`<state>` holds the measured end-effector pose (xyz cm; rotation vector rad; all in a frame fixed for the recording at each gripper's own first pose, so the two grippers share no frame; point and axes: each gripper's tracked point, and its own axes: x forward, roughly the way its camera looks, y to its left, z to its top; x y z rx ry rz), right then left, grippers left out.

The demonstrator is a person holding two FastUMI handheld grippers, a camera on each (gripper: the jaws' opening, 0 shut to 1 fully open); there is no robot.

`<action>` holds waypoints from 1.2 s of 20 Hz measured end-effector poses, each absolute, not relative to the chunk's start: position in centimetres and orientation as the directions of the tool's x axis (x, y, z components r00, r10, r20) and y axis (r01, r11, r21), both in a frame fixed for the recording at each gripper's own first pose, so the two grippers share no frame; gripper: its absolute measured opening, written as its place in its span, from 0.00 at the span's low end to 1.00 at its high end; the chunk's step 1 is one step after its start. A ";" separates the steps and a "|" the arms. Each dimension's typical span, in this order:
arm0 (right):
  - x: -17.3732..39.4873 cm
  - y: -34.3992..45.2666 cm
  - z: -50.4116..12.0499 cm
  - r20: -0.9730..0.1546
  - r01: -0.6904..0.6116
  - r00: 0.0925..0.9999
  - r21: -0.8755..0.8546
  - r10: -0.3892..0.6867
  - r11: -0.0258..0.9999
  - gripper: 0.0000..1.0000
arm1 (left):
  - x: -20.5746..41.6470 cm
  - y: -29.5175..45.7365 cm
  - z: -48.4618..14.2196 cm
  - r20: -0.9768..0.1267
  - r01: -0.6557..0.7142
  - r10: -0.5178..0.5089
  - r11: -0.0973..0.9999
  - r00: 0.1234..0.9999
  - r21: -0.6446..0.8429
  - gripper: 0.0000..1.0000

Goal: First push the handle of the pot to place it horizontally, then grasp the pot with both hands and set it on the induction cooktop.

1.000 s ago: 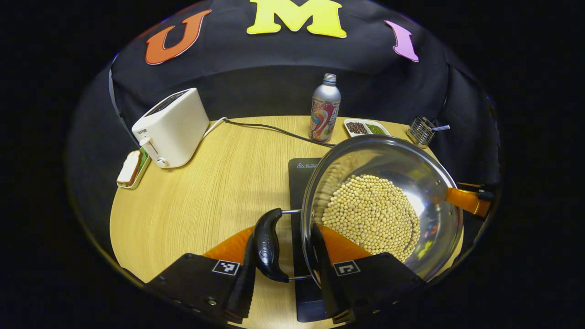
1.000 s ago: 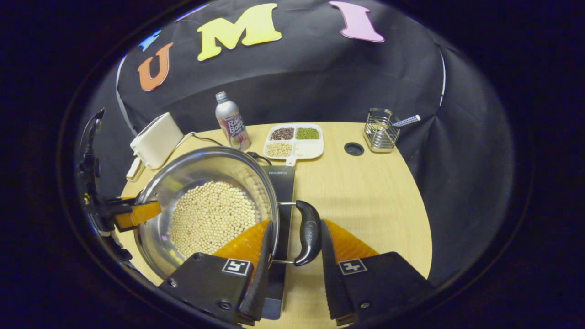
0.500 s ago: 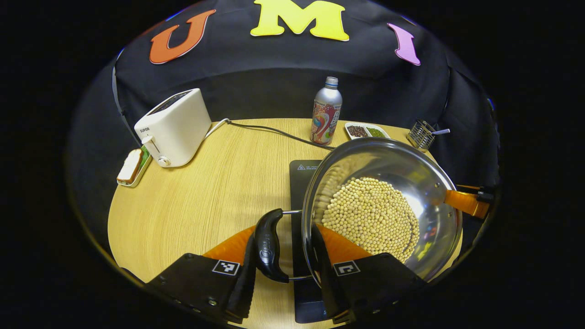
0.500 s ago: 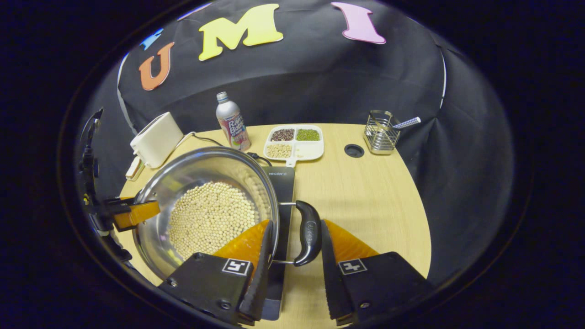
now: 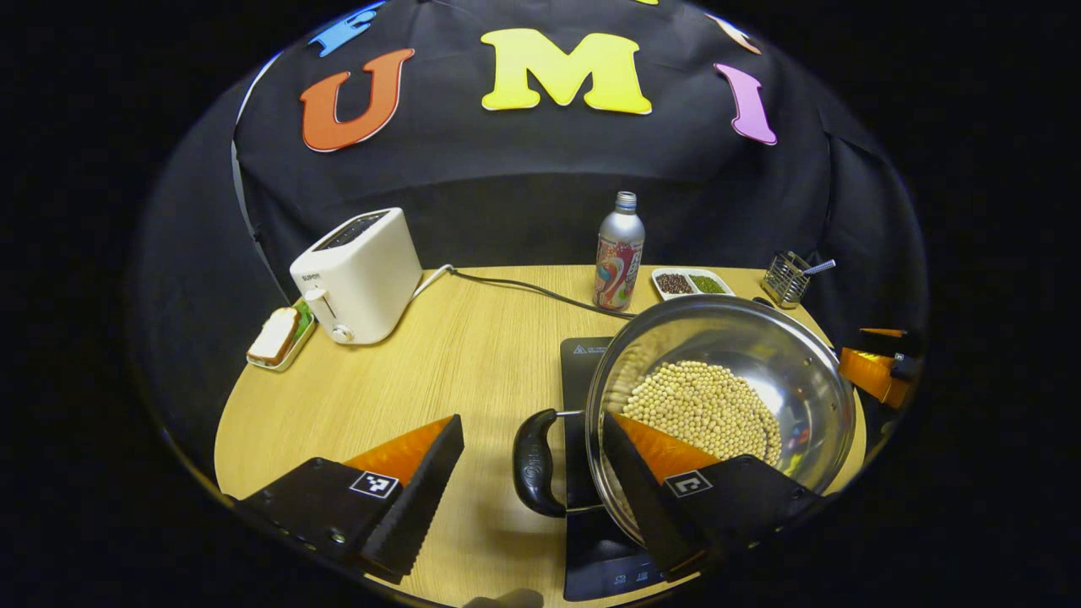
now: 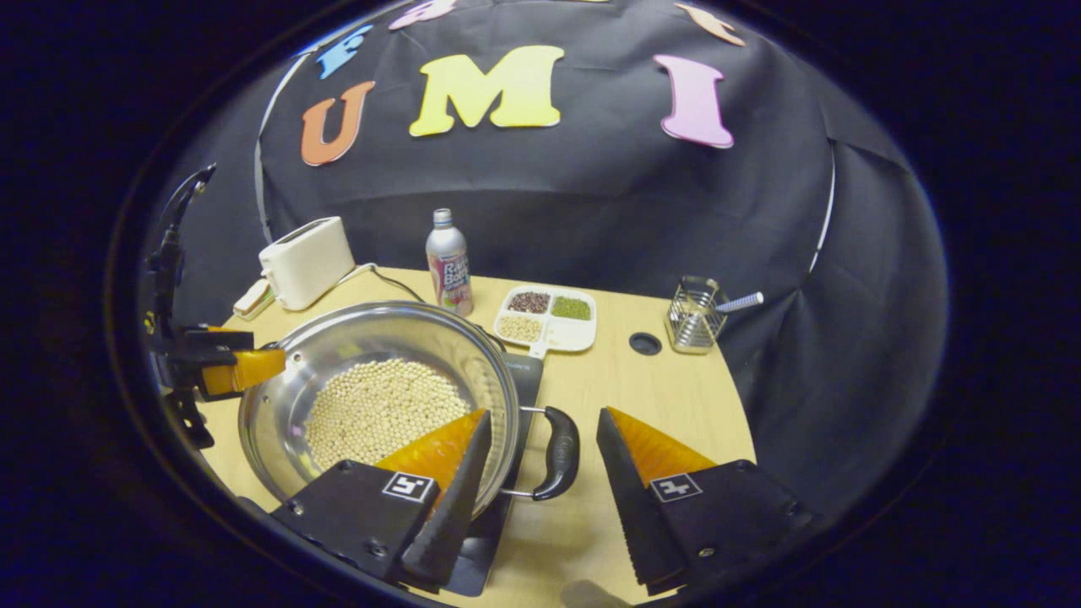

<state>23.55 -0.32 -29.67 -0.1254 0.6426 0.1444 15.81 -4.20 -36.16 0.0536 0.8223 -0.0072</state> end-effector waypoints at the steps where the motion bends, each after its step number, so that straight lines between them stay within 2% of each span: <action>1: 23.3 0.0 -29.5 -0.605 -0.177 0.790 -0.073 0.098 0.981 0.79 | 15.6 -4.2 -36.2 -0.736 0.022 0.019 0.999 0.677 0.046 0.98; 5: 22.4 0.1 -30.0 -0.622 -0.160 0.777 -0.049 0.096 0.986 0.80 | 15.3 -4.2 -35.5 -0.727 0.020 0.026 0.998 0.686 0.054 0.98; 12: 20.8 0.6 -26.9 -0.576 -0.154 0.814 -0.080 0.080 0.985 0.80 | 14.1 -3.2 -31.7 -0.688 0.036 0.035 0.996 0.725 0.088 0.98; 18: 18.6 2.5 -19.1 -0.440 -0.152 0.894 -0.129 0.081 0.980 0.80 | 12.6 -2.0 -23.5 -0.568 0.035 0.023 0.995 0.823 0.092 0.98; 20: 17.1 3.0 -15.6 -0.379 -0.143 0.922 -0.136 0.082 0.980 0.86 | 11.8 -1.5 -20.0 -0.518 0.035 0.015 0.996 0.855 0.086 0.97; 22: 15.5 3.4 -11.9 -0.312 -0.128 0.947 -0.135 0.080 0.983 0.84 | 10.7 -1.0 -16.4 -0.465 0.039 0.001 0.996 0.885 0.075 0.98; 24: 13.4 3.5 -8.1 -0.243 -0.108 0.967 -0.137 0.072 0.985 0.92 | 9.3 -0.3 -13.0 -0.400 0.046 -0.011 0.996 0.916 0.076 0.97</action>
